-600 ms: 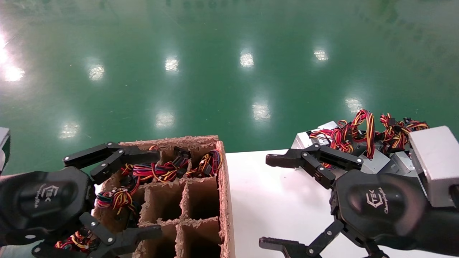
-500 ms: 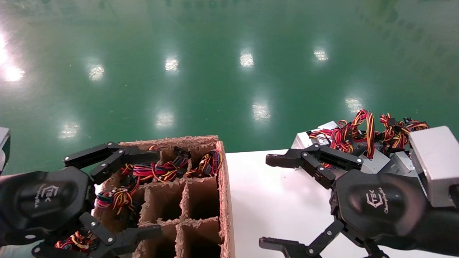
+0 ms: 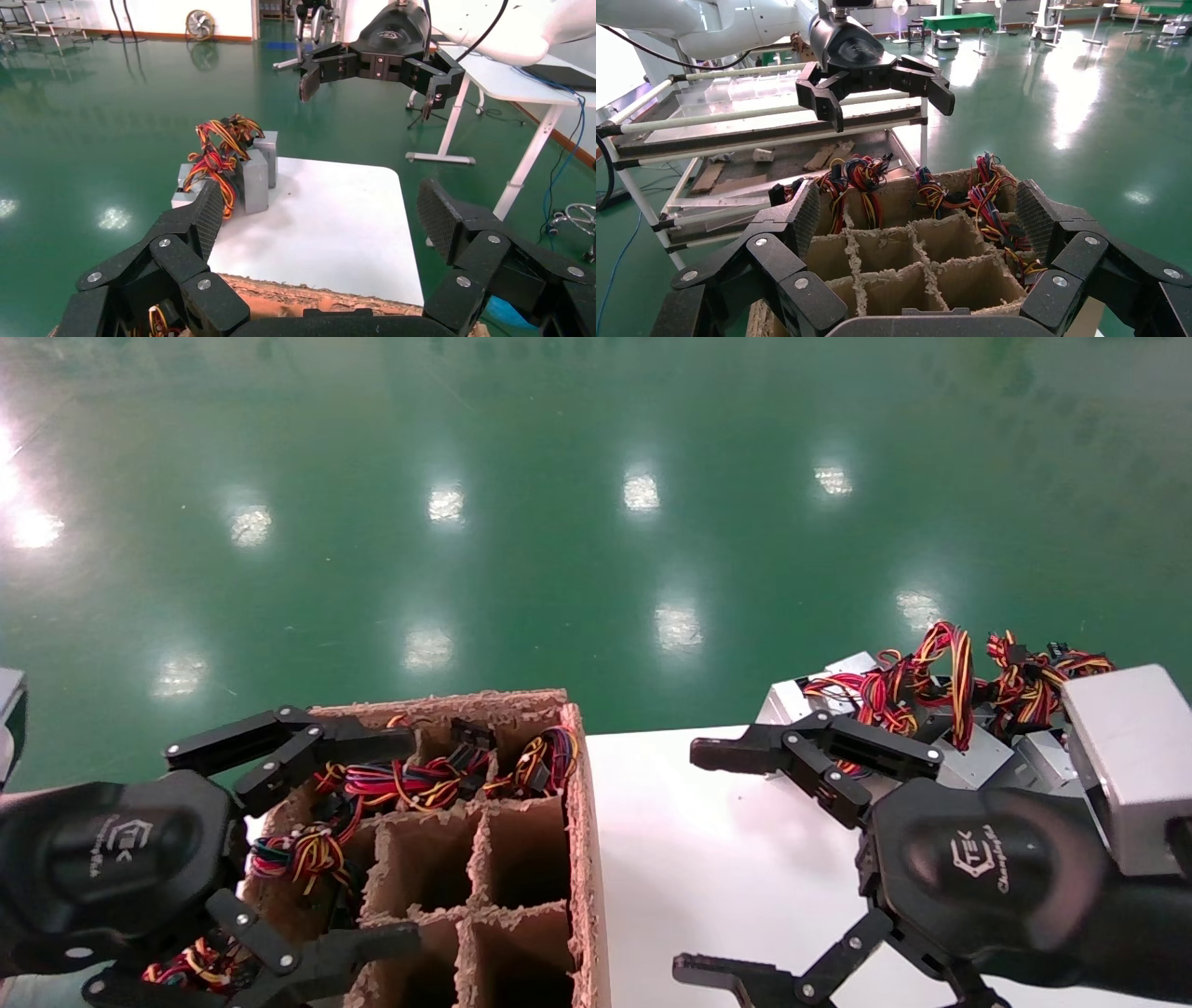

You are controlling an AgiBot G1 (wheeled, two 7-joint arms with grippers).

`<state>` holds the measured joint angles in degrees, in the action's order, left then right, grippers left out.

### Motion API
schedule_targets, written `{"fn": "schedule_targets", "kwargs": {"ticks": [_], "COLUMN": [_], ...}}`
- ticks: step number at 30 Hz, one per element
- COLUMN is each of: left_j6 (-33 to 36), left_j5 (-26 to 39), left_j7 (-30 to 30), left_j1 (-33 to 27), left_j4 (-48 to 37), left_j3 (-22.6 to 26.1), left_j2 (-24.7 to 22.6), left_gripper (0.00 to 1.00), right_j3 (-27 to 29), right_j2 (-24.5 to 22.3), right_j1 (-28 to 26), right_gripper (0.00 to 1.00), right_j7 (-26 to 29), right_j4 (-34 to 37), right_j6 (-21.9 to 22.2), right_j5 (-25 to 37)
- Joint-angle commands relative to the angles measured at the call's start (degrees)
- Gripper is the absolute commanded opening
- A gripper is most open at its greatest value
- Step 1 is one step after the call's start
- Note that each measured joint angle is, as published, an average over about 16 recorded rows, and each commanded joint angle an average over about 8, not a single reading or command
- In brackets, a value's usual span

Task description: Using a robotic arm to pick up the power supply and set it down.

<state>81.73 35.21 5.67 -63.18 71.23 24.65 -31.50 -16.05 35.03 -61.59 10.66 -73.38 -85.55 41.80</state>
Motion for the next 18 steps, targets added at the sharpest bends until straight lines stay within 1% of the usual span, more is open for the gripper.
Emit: {"fn": "schedule_targets", "kwargs": {"ticks": [1,18], "left_j6": [0.0,0.0], "left_j5": [0.0,0.0], "left_j7": [0.0,0.0], "left_j1": [0.0,0.0], "left_j4": [0.0,0.0], "left_j3": [0.0,0.0], "left_j2": [0.0,0.0], "left_gripper": [1.00,1.00], "right_j3": [0.0,0.0], "right_j2": [0.0,0.0], "right_j1": [0.0,0.0], "right_gripper": [1.00,1.00], "right_j7": [0.0,0.0], "right_j4": [0.0,0.0], "right_j6": [0.0,0.0], "right_j5": [0.0,0.0]}}
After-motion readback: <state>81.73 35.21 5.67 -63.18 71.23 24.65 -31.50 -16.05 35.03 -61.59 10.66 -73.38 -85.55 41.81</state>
